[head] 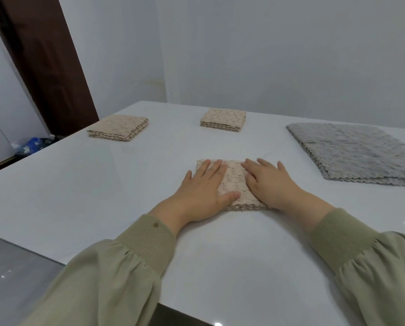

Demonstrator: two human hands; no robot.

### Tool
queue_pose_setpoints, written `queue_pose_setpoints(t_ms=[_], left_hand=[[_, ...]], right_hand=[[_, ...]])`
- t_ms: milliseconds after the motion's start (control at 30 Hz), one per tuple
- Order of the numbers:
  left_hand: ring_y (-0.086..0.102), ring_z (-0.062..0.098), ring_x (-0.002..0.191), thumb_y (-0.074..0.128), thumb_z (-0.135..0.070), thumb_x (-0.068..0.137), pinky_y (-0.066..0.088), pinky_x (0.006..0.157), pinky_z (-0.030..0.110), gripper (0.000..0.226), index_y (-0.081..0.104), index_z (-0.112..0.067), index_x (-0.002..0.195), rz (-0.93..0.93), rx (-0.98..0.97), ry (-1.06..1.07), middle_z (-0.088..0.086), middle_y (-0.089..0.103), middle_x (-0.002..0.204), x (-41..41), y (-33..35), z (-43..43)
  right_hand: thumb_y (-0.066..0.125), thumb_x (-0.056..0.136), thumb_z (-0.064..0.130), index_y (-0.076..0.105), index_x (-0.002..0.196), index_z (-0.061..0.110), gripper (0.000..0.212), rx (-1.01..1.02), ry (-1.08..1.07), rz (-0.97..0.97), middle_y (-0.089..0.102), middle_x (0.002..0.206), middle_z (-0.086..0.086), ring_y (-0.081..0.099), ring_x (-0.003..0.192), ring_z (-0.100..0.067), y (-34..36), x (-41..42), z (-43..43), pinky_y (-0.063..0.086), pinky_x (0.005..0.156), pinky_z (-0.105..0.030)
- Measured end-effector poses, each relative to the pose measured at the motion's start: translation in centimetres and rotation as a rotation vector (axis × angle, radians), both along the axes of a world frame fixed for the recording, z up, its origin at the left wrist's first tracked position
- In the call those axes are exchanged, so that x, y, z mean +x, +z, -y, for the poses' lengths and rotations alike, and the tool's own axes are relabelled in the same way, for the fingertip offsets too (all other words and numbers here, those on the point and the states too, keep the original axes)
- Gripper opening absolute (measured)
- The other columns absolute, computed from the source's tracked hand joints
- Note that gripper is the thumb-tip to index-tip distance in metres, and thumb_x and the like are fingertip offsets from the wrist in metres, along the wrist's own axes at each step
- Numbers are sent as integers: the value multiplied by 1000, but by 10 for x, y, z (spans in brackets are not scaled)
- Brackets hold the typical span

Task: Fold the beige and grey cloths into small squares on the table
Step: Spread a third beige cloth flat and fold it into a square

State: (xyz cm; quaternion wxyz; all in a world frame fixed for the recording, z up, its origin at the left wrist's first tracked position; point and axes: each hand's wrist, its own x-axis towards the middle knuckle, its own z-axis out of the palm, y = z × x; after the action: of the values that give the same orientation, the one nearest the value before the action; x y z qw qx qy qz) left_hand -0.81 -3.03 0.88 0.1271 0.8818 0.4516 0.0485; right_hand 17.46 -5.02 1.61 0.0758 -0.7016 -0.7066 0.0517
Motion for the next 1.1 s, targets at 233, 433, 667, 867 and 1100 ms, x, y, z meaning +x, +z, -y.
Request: queue_pose_setpoints(t_ms=[233,433,667,867,1100], left_hand=[[-17,9,144,22,-50,99,-4,116,43,65,-5,-21,151,-27,-14,-1,-9,-13,158,-4,-1,-2],[-15,6,144,23,-57,96,-2,116,44,70,-3,-24,151,-65,-6,25,-11,-13,158,-10,-4,-5],[38,12,124,57,-55,78,32,106,32,55,55,-22,122,276,316,-184,-4,49,128,-29,3,10],[53,16,88,58,-20,74,49,73,33,23,66,-15,95,261,424,-276,-2,60,92,-38,1,21],[57,21,83,54,-8,69,49,67,35,22,66,-14,87,119,392,-220,0,63,85,-62,15,17]], right_hand=[[19,101,36,18,150,16,53,160,26,47,7,160,0,2,147,-17,2,-21,2,1,116,-48],[19,100,42,12,151,23,55,-23,32,-60,4,160,6,-1,146,-12,-8,-14,1,-1,116,-48],[41,97,22,53,126,9,34,357,-172,-396,57,123,-10,51,112,-27,-5,2,26,39,91,-34],[43,92,15,61,107,13,24,326,-170,-454,57,81,3,53,82,-21,-6,-6,43,35,68,-28],[44,88,16,62,91,13,18,327,-174,-486,63,80,-2,57,82,-24,-2,-44,41,46,73,-34]])
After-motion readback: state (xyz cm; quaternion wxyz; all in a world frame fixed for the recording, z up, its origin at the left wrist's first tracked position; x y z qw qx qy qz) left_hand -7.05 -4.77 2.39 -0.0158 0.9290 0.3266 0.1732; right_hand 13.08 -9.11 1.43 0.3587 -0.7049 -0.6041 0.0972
